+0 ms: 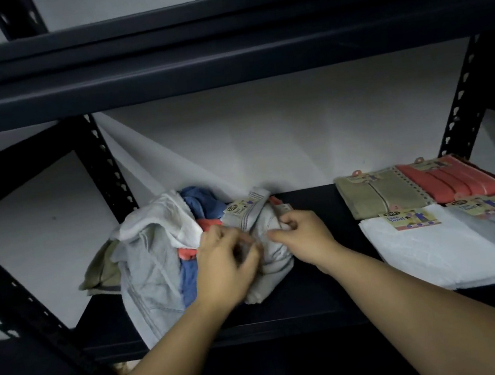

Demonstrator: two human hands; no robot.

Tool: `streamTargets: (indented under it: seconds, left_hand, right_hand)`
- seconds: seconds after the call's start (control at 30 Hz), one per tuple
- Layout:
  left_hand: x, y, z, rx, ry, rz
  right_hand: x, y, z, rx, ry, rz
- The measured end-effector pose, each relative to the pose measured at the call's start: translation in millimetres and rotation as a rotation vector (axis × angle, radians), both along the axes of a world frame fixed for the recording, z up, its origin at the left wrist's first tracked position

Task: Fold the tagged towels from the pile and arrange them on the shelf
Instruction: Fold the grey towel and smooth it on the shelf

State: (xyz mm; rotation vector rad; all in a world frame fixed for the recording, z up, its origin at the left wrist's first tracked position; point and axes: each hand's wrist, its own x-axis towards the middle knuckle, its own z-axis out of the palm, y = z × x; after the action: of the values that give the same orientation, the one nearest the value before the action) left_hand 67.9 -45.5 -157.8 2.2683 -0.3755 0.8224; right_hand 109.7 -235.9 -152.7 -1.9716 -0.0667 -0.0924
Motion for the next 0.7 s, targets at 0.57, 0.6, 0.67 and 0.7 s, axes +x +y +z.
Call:
streamTargets:
  seconds: [0.57, 0.6, 0.67, 0.7]
  left_hand:
    - [68.1, -4.0, 60.1, -0.063, 0.687, 0.041]
    - [65.9, -6.9, 62.1, -0.116, 0.656, -0.002]
    - [57.7, -11.7, 70.5, -0.240, 0.618, -0.141]
    - [53.1, -13.1, 76.1, -0.269, 0.602, -0.218]
  right_hand:
    - [-28.6, -31.1, -1.5, 0.157, 0.020, 0.018]
    - [-27.0, -32.9, -0.7, 0.214, 0.060, -0.028]
    - [-23.4, -37.2, 7.7, 0.246, 0.074, -0.143]
    - [-22.6, -40.2, 16.0, 0.223, 0.027, -0.189]
